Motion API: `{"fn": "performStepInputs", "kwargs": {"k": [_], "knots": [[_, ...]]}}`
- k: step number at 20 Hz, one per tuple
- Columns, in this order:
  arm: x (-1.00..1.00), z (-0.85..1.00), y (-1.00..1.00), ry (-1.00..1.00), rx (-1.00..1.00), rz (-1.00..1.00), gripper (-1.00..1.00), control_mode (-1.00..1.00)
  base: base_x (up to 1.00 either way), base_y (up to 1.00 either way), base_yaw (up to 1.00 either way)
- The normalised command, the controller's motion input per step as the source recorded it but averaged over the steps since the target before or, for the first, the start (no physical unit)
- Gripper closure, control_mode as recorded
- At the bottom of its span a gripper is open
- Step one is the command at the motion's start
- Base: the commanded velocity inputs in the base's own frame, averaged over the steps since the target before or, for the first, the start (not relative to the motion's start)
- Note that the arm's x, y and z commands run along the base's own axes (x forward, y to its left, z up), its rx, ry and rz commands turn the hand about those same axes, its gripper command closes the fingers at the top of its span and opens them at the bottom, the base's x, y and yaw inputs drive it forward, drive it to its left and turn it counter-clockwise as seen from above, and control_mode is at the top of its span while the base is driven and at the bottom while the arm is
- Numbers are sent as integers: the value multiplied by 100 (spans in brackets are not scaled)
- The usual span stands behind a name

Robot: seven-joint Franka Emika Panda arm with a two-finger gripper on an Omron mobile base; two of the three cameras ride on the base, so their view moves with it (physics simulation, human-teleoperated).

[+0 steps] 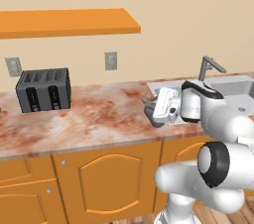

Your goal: Restock the sink supplies by placing the sponge and soap dispenser on the counter and next to the sink. Make sure the soap dispenser is upright.

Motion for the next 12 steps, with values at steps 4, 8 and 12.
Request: {"fn": "performStepInputs", "kwargs": {"k": [4,8,12], "knots": [[45,-12,-30,0,1,0,100,-100,0,0,0],[25,-7,-37,0,5,0,100,-100,0,0,0],[14,-3,-30,0,6,0,100,-100,0,0,0]]}}
